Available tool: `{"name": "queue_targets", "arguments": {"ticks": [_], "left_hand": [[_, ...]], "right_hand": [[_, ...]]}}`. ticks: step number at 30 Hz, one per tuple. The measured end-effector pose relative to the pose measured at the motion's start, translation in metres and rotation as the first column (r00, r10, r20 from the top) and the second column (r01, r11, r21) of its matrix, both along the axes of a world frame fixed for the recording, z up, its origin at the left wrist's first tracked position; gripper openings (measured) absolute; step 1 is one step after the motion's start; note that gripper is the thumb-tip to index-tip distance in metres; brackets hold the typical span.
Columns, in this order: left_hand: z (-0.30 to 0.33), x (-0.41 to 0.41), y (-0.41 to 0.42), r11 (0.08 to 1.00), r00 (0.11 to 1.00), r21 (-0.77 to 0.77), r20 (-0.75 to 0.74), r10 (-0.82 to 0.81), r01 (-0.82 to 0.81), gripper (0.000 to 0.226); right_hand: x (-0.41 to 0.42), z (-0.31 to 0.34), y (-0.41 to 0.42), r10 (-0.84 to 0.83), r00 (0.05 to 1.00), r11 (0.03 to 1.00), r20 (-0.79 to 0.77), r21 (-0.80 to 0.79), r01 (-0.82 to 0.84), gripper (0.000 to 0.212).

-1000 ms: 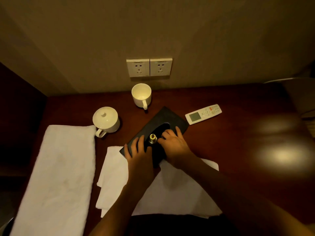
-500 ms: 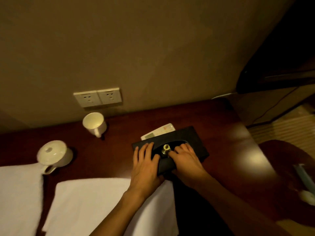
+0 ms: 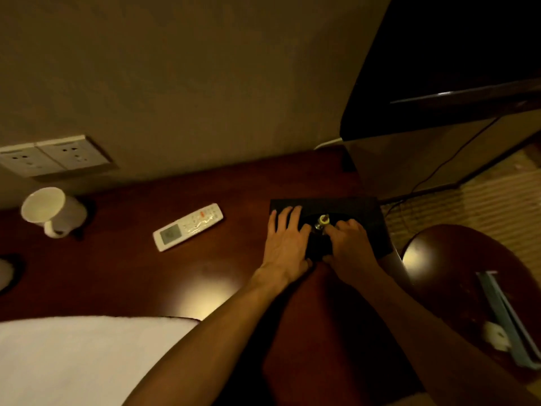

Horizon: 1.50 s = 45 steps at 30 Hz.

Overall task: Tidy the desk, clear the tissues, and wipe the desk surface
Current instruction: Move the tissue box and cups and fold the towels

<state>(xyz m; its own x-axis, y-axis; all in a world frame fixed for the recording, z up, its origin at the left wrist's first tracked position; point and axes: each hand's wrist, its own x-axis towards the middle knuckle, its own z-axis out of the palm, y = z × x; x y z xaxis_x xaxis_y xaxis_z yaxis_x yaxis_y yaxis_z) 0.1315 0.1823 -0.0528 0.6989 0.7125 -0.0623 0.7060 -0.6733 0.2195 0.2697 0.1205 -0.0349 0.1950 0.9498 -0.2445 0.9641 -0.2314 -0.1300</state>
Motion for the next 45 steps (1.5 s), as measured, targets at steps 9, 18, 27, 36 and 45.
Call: {"name": "queue_targets", "arguments": {"ticks": [9,18,27,36,45], "left_hand": [[-0.008,-0.004,-0.009,0.996,0.999,-0.084,0.036,-0.010,0.013,0.074],[0.023,-0.198,-0.033,0.941,0.946,-0.150,0.069,0.317,-0.304,0.075],[0.007,-0.448,-0.077,0.765,0.769,-0.125,-0.222,0.599,-0.632,0.077],[-0.028,-0.515,-0.077,0.475,0.517,-0.205,-0.378,0.768,-0.856,0.119],[-0.002,-0.445,-0.078,0.655,0.707,-0.334,-0.052,0.705,-0.678,0.071]], "right_hand": [[-0.008,-0.014,-0.008,-0.020,0.994,0.996,-0.105,0.089,0.029,0.044],[-0.198,0.012,-0.005,0.150,0.925,0.984,-0.349,0.143,-0.106,0.053],[-0.397,-0.015,-0.019,0.262,0.878,0.945,-0.402,-0.077,-0.317,0.074],[-0.441,-0.037,-0.005,0.071,0.976,0.974,-0.205,-0.195,-0.112,0.092],[-0.385,-0.027,-0.034,-0.170,0.891,0.951,-0.420,-0.306,0.037,0.047]]}}
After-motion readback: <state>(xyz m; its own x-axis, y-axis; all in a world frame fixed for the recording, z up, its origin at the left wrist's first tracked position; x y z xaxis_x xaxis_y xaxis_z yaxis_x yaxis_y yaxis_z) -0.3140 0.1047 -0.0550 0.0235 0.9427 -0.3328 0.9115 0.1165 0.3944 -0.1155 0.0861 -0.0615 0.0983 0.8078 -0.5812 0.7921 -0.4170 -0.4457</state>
